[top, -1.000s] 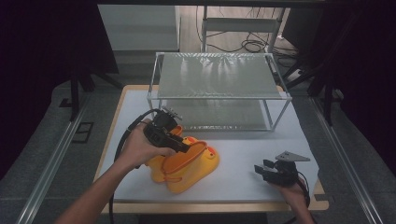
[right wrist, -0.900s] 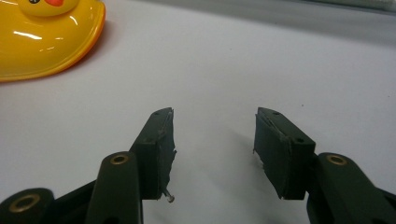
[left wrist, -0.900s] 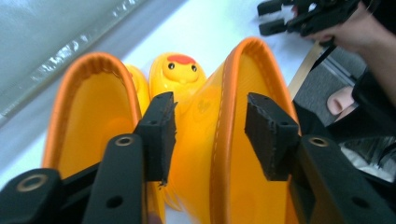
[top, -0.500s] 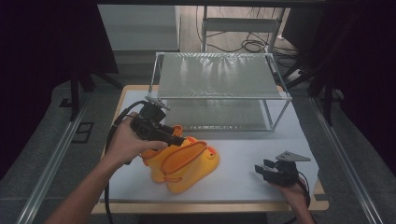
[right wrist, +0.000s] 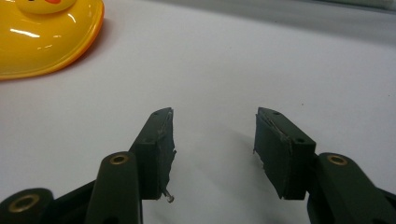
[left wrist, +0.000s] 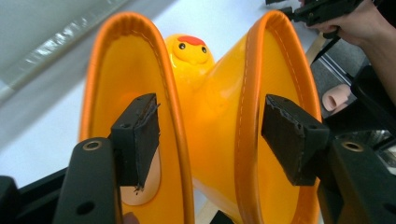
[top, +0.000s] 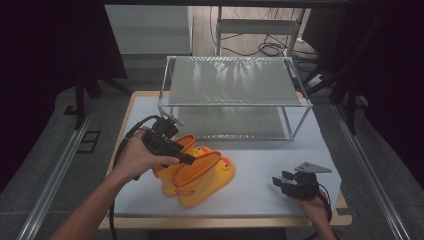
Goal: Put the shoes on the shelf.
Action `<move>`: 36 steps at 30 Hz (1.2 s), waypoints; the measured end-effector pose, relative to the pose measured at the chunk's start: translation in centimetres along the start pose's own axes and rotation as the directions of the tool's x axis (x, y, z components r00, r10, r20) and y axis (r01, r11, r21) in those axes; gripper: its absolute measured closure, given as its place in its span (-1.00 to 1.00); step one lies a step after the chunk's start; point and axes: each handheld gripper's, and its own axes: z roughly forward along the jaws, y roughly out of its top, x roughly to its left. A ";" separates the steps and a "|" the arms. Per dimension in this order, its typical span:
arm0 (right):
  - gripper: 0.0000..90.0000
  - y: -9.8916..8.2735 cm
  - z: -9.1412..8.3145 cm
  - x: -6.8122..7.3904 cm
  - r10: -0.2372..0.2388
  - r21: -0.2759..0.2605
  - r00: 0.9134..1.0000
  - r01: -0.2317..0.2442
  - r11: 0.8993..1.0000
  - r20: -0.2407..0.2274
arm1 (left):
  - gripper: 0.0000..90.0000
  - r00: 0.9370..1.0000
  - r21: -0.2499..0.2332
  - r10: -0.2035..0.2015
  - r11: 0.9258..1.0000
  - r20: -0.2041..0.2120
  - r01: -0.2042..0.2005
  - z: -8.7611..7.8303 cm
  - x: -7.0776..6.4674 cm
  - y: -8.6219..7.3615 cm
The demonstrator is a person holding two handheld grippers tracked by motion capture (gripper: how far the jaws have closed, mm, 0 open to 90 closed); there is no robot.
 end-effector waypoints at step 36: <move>0.05 -0.1 0.0 -0.5 0.026 0.002 1.000 -0.026 1.000 0.015 | 0.82 0.999 -0.023 -0.037 0.999 0.032 0.038 1.5 0.4 2.5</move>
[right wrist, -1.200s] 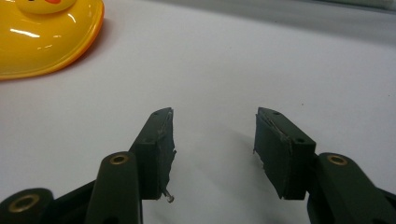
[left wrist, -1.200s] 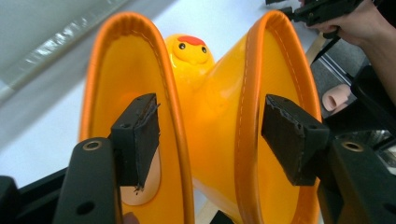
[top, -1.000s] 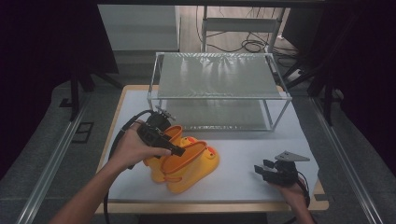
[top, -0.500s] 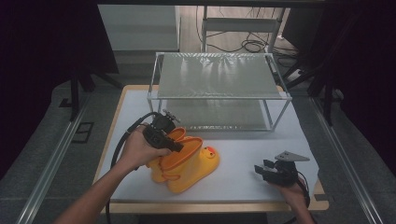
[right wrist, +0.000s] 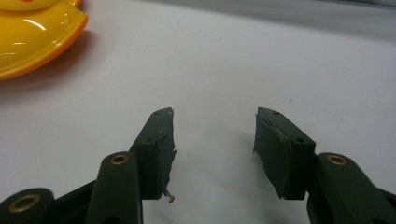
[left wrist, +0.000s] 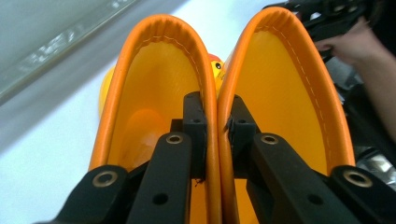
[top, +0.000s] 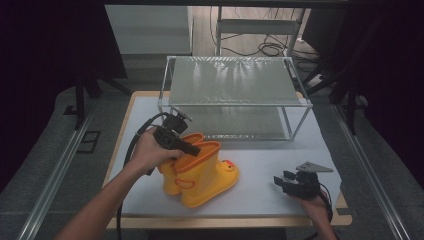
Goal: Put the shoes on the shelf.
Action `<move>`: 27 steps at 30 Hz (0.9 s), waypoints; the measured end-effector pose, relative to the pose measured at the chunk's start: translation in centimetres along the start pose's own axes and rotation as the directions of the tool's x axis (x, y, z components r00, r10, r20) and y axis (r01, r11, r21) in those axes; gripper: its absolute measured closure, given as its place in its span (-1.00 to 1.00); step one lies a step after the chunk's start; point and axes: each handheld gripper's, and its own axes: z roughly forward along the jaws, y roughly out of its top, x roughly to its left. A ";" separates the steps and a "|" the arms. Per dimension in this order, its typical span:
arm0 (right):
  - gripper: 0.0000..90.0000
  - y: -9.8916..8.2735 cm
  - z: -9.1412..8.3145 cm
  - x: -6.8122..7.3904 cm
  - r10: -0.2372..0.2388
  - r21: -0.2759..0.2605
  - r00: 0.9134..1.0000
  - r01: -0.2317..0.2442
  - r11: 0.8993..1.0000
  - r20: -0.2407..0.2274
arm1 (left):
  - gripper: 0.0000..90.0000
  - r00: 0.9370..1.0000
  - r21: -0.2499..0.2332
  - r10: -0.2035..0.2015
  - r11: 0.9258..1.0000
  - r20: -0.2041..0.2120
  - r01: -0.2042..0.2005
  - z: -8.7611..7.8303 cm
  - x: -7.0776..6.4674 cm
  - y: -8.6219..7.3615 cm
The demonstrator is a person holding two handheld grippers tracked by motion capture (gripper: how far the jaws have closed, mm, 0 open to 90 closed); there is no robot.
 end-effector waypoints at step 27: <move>0.06 -0.1 -0.4 -0.8 0.024 -0.017 1.000 -0.024 1.000 0.009 | 0.82 0.995 -0.118 0.086 0.990 0.055 -0.079 -7.0 -6.6 10.3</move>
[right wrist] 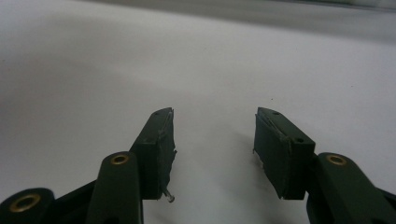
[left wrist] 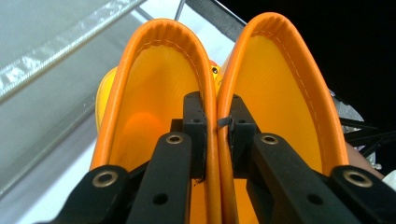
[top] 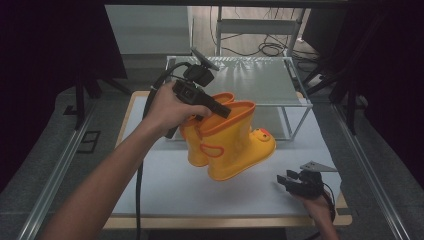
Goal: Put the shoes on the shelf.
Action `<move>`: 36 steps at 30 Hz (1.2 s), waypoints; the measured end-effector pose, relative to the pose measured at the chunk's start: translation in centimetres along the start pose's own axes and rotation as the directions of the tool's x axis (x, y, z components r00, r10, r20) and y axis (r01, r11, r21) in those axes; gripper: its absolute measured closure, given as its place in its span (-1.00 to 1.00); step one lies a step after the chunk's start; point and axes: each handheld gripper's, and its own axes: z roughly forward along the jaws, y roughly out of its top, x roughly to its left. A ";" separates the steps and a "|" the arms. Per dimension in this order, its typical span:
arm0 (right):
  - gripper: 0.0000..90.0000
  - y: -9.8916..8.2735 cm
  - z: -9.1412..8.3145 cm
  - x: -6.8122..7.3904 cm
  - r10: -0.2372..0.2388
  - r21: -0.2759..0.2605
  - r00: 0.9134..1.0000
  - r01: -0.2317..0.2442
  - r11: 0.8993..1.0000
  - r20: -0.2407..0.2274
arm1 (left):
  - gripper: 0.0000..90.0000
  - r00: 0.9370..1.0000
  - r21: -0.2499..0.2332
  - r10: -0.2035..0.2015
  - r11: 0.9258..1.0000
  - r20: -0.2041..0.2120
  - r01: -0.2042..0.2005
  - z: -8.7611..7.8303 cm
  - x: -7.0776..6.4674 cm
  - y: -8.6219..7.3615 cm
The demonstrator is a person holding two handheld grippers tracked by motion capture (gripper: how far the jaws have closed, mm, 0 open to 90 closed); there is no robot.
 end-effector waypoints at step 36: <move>0.07 0.4 -0.6 -0.2 0.004 -0.040 1.000 -0.004 0.999 0.010 | 0.82 0.956 -0.154 -0.222 0.969 -0.192 0.194 -1.2 2.9 12.7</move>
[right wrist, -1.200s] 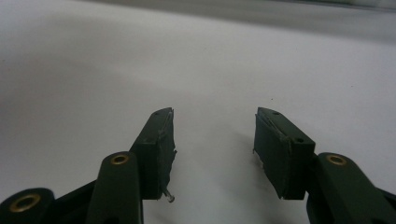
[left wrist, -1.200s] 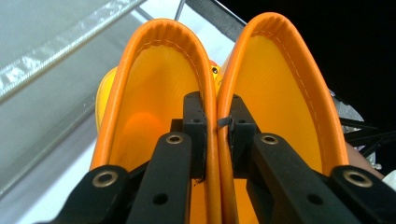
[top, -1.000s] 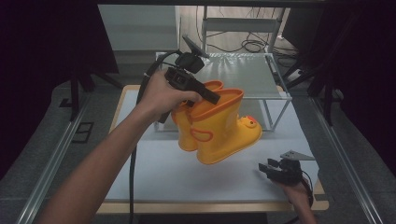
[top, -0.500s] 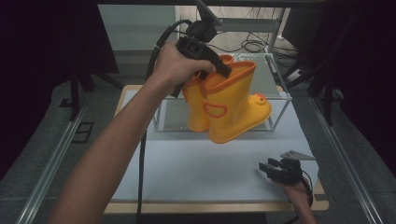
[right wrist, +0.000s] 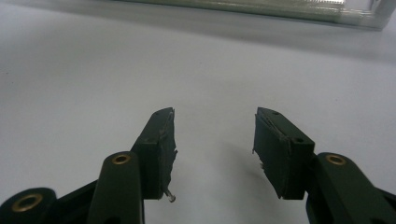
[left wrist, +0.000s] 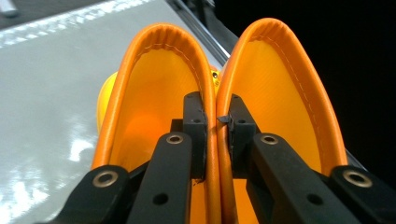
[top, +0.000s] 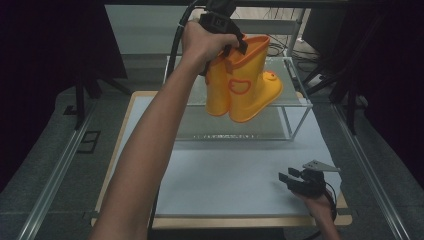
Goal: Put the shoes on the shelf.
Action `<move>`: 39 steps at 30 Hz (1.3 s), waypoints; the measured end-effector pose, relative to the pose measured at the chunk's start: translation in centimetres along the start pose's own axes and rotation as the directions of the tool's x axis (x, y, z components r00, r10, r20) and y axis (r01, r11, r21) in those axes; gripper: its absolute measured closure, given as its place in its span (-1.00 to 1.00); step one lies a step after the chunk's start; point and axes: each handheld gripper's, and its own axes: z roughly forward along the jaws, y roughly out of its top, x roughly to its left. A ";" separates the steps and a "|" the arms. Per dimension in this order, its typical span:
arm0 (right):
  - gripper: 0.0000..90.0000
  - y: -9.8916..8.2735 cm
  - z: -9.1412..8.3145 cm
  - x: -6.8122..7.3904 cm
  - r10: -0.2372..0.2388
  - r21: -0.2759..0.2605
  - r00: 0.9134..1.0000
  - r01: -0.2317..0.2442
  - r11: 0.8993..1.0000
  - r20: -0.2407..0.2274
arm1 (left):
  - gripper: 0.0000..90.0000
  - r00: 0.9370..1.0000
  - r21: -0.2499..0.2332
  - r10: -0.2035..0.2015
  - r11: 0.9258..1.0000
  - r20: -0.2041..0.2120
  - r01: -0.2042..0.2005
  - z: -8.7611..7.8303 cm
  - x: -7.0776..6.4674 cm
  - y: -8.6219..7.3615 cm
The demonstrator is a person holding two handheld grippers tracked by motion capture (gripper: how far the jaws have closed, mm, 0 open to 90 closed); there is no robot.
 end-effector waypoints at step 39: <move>0.07 0.0 0.1 0.0 0.011 0.013 1.000 -0.012 1.000 0.011 | 0.68 0.948 -0.066 -0.215 0.977 -0.235 0.205 5.7 6.8 3.2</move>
